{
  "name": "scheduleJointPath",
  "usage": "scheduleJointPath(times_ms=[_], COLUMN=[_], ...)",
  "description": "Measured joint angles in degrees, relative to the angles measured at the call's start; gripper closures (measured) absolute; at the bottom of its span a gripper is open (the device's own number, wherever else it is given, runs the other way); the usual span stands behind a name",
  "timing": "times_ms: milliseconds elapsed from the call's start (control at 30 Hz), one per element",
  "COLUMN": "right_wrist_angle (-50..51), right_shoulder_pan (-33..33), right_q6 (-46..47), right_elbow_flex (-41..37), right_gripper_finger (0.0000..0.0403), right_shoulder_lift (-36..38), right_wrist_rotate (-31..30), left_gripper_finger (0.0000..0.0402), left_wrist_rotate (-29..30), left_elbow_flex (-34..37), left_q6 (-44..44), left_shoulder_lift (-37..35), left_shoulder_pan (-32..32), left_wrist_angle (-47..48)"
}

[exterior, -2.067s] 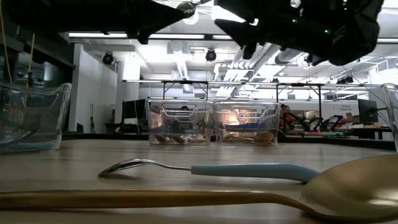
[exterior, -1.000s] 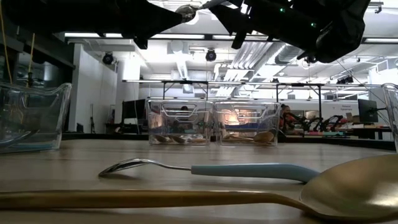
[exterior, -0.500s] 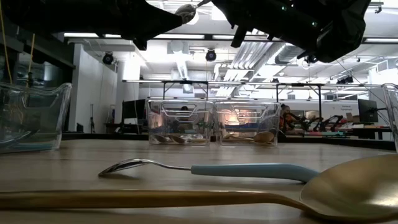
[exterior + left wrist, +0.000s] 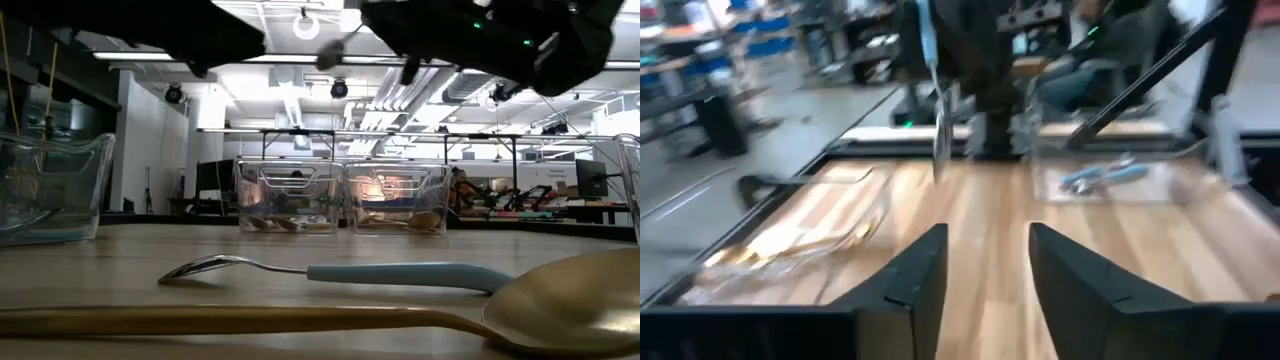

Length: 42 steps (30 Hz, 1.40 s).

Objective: Sort silverware by color (type)
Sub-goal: Put the blue spoon into the bottom right transparent bin

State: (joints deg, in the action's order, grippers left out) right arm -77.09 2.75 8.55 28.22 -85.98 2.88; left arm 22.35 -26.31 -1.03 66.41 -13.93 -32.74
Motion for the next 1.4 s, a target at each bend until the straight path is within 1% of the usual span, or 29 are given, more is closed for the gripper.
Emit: scheduleJointPath(times_ms=[67, 133, 200, 267, 333, 433, 500, 633, 700, 1000, 1400], right_wrist_angle=[3.39, 9.63, 16.33, 22.71, 26.43, 26.71, 26.75, 26.68, 26.59, 26.70, 27.11], right_shoulder_pan=[0.92, 1.81, 2.56, 3.05, 2.88, 1.64, 0.49, -0.58, -0.60, -0.60, -0.67], right_q6=[-2.31, -4.80, -5.83, -5.51, -4.95, -5.35, -6.78, -8.62, -8.78, -8.80, -8.47], right_elbow_flex=[-3.13, -5.71, -7.39, -7.84, -7.69, -7.33, -7.31, -7.31, -7.31, -7.29, -7.29], right_gripper_finger=[0.0387, 0.0387, 0.0387, 0.0387, 0.0387, 0.0387, 0.0387, 0.0387, 0.0387, 0.0387, 0.0387], right_shoulder_lift=[4.50, 9.34, 13.99, 17.69, 20.03, 20.85, 20.83, 20.81, 20.79, 20.79, 20.68], right_wrist_rotate=[-2.05, -4.99, -7.26, -7.32, -5.66, -2.55, -2.33, -2.23, -2.26, -2.26, -2.26], left_gripper_finger=[0.0258, 0.0251, 0.0248, 0.0248, 0.0250, 0.0252, 0.0252, 0.0252, 0.0253, 0.0254, 0.0254], left_wrist_rotate=[3.89, 7.99, 10.73, 11.90, 11.83, 9.99, 6.68, -1.61, -4.13, -4.83, -4.83], left_elbow_flex=[-0.02, -0.02, 0.05, 1.27, 3.79, 7.42, 9.12, 9.79, 9.77, 9.77, 9.77], left_q6=[1.10, 3.13, 5.30, 6.19, 5.26, 3.78, 3.47, 3.49, 3.77, 3.80, 3.46], left_shoulder_lift=[-3.49, -6.78, -9.41, -10.95, -11.50, -11.47, -11.48, -11.48, -11.43, -11.24, -11.24], left_shoulder_pan=[-0.86, -1.41, -1.62, -1.41, -0.76, 1.00, 2.50, 4.88, 5.68, 7.14, 7.18], left_wrist_angle=[5.42, 9.99, 13.35, 12.43, 8.56, 0.41, -3.25, -6.29, -6.65, -6.31, -6.15])
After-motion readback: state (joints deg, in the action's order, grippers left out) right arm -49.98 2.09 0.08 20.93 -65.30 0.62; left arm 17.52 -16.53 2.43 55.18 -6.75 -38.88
